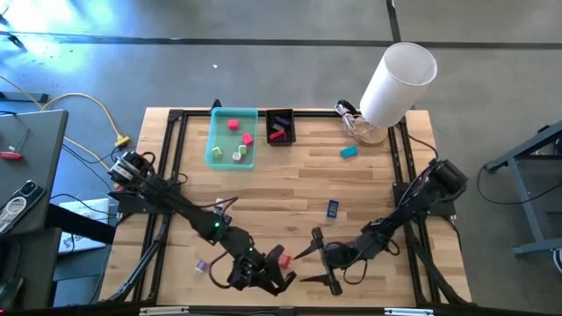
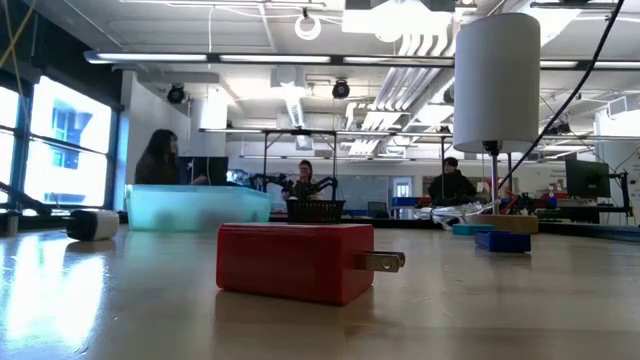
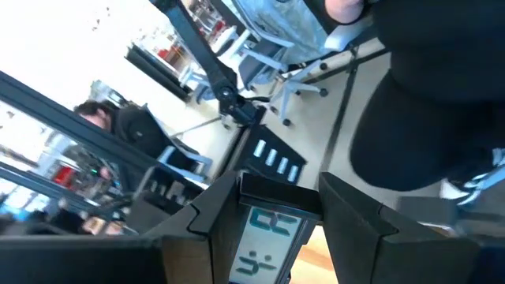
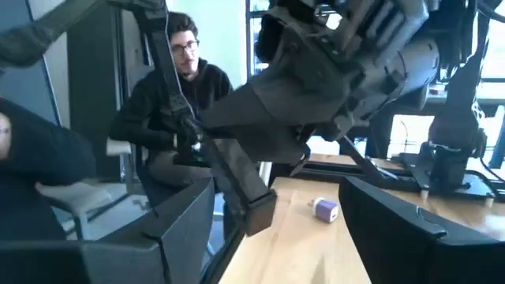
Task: Pick & Place Office items
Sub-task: Put the black timer into the black bin, then put the right purple charger adapter into the green bin
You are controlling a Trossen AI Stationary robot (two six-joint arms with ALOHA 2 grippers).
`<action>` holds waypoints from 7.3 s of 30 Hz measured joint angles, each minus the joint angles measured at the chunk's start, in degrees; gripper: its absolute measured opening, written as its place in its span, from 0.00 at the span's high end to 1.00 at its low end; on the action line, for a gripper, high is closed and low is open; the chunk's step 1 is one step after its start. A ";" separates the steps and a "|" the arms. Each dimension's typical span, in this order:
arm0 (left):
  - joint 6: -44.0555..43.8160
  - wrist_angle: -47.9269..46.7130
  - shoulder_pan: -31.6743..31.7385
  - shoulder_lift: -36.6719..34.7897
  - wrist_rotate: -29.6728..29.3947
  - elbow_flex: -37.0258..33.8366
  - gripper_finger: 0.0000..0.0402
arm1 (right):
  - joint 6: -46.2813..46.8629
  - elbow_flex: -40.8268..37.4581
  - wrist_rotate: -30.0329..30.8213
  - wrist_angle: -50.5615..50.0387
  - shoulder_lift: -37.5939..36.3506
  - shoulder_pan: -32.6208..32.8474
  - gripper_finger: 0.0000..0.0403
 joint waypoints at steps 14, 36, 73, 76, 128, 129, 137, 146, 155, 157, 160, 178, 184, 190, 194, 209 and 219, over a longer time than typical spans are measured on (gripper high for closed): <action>-0.19 2.35 4.78 0.00 2.67 0.02 0.65 | 9.00 0.01 -15.45 -0.27 0.00 -4.94 0.42; -12.08 2.05 6.46 0.00 6.97 0.04 0.44 | 7.53 0.03 -18.00 -2.94 0.00 -4.57 0.89; -48.67 -41.78 33.65 -25.30 -4.35 0.00 0.42 | 16.70 0.07 6.26 -46.05 -17.38 -23.94 0.89; -48.67 -46.67 36.83 -26.21 -4.43 0.00 0.42 | 15.69 0.07 0.76 -46.38 -17.36 -31.65 0.89; -37.89 -49.88 53.80 -17.99 -1.84 -0.07 0.42 | -5.26 31.07 -19.79 -68.86 12.74 -67.75 0.89; -37.91 -50.00 53.81 -17.89 -1.55 -0.07 0.42 | -5.80 30.90 -19.14 -69.04 12.87 -67.82 0.89; -37.98 -47.36 53.81 -17.59 2.18 -0.07 0.42 | -8.23 30.96 -19.76 -69.00 13.25 -68.49 0.89; -38.09 -46.35 53.81 -17.59 2.97 -0.07 0.42 | -7.62 30.96 -21.31 -70.15 13.29 -67.37 0.77; -39.26 -46.43 53.81 -17.59 3.01 -0.07 0.42 | -7.64 30.96 -18.96 -69.19 13.27 -65.66 0.70; -39.19 -46.76 53.81 -17.59 3.01 -0.07 0.42 | -8.06 30.96 -17.73 -68.75 13.27 -65.26 0.67; -38.69 -46.84 53.81 -17.59 2.99 -0.07 0.42 | -8.41 30.96 -16.12 -67.87 13.27 -64.91 0.60; -41.12 -47.10 53.61 -17.62 2.99 -0.07 0.42 | -11.01 31.02 -9.06 -72.08 5.29 -60.54 0.34; -43.97 -47.66 53.50 -17.63 2.99 -0.04 0.42 | -9.24 31.07 -11.20 -82.75 0.63 -55.87 0.35; -44.15 -50.36 53.50 -17.64 4.85 -0.04 0.42 | -9.38 31.07 -15.13 -101.60 -1.01 -51.83 0.35; -44.62 -50.34 53.48 -17.49 9.64 -0.04 0.42 | -5.74 31.00 -13.98 -115.67 -1.55 -49.97 0.35; -47.16 -49.28 47.11 -14.71 12.47 -0.63 0.42 | 18.97 25.10 -21.64 -136.72 -3.25 -38.94 0.35; -52.85 -49.36 43.23 -11.61 12.46 -0.66 0.42 | 34.28 23.79 -19.60 -136.34 -3.34 -26.78 0.35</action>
